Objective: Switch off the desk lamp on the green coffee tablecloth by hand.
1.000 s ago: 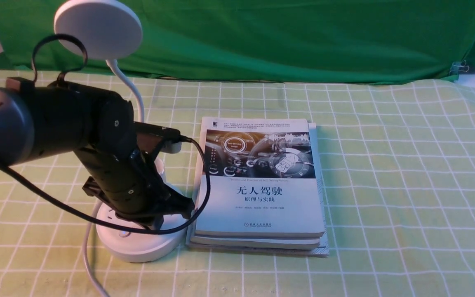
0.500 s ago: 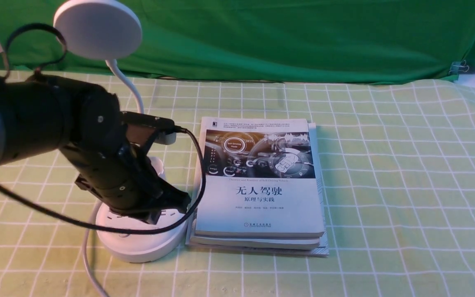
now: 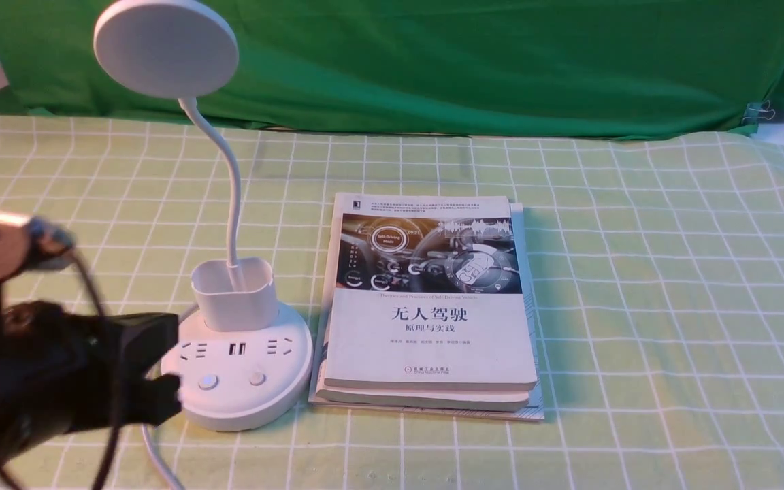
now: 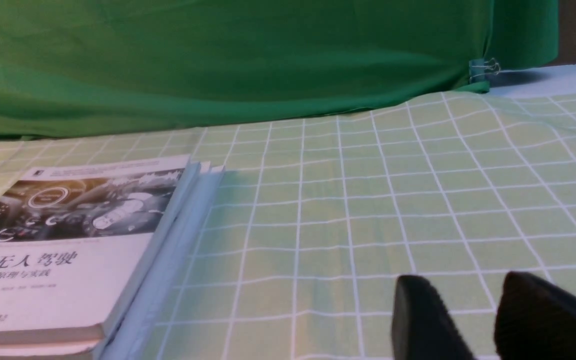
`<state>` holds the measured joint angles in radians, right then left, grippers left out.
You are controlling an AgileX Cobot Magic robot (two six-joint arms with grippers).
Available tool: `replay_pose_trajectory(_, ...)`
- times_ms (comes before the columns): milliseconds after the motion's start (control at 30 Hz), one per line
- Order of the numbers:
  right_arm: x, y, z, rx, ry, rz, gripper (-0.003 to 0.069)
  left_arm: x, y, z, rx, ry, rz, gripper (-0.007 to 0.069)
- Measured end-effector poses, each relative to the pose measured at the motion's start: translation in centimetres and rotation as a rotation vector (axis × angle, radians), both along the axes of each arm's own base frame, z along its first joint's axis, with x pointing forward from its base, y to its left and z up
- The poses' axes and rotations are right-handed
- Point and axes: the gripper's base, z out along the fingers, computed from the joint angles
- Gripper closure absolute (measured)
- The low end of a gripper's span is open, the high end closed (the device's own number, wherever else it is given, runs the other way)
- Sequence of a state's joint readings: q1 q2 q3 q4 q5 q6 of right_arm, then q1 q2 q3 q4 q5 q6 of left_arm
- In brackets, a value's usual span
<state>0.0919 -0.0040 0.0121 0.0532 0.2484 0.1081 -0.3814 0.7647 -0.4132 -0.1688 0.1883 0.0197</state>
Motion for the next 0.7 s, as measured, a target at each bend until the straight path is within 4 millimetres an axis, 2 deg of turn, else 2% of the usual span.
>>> replay_pose_trajectory(100,0.0,0.0,0.0,0.000,0.000,0.000,0.0421,-1.2,0.6,-0.7,-0.035,-0.078,0.017,0.0626)
replay_pose_trajectory(233,0.0,0.0,0.0,0.000,0.000,0.000,0.0421,-1.9,1.0,-1.1,-0.051,-0.146,0.025,0.0626)
replay_pose_trajectory(700,0.0,0.0,0.0,0.000,0.001,0.000,0.0421,-2.5,1.4,-1.1,0.052,-0.262,-0.009,0.0626)
